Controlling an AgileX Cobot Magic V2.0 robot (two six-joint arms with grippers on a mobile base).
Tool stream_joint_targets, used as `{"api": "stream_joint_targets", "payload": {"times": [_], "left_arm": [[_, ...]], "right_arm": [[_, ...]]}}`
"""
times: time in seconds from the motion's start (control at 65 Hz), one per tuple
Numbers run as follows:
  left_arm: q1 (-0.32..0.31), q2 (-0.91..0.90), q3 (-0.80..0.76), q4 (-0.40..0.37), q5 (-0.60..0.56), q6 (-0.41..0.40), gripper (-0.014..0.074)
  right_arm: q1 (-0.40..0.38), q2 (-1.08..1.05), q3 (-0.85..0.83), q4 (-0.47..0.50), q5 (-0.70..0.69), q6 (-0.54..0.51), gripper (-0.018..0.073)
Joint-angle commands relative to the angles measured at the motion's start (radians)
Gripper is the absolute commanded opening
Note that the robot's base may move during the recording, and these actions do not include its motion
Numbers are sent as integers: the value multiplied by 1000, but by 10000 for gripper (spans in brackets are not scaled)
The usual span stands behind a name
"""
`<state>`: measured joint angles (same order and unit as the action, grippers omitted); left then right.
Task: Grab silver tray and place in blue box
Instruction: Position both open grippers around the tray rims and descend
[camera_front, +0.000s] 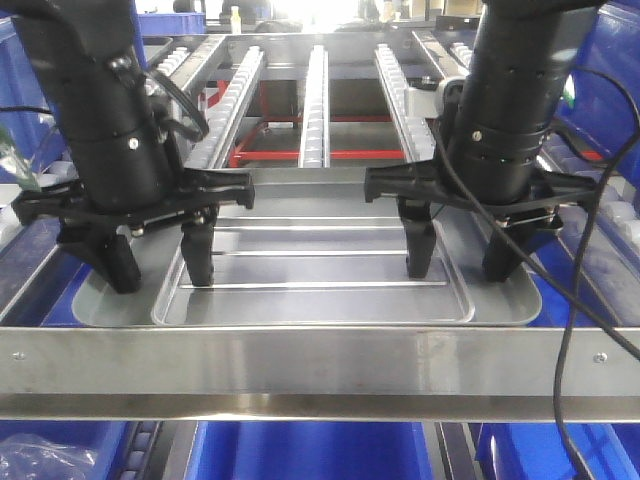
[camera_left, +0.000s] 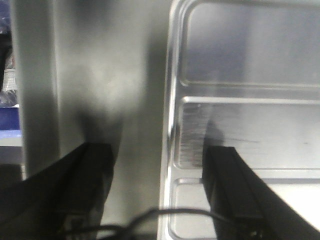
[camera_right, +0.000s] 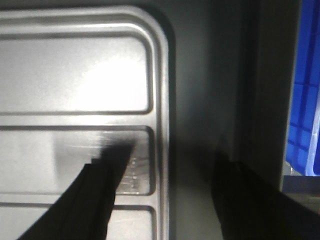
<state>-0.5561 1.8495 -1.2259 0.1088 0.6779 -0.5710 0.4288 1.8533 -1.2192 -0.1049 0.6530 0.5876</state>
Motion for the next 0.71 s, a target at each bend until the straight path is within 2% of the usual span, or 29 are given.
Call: {"api": "stream_joint_targets", "payload": {"times": [0.0,0.692], "left_arm": [[-5,-43,-32,-3,-24,-2,316],[-5,-34,-32,7,-28,-2,316]], "right_arm": [[-1,-38,-34,-10,-38,-10,517],[-1,-35,-34,-10,-41,-10,517]]}}
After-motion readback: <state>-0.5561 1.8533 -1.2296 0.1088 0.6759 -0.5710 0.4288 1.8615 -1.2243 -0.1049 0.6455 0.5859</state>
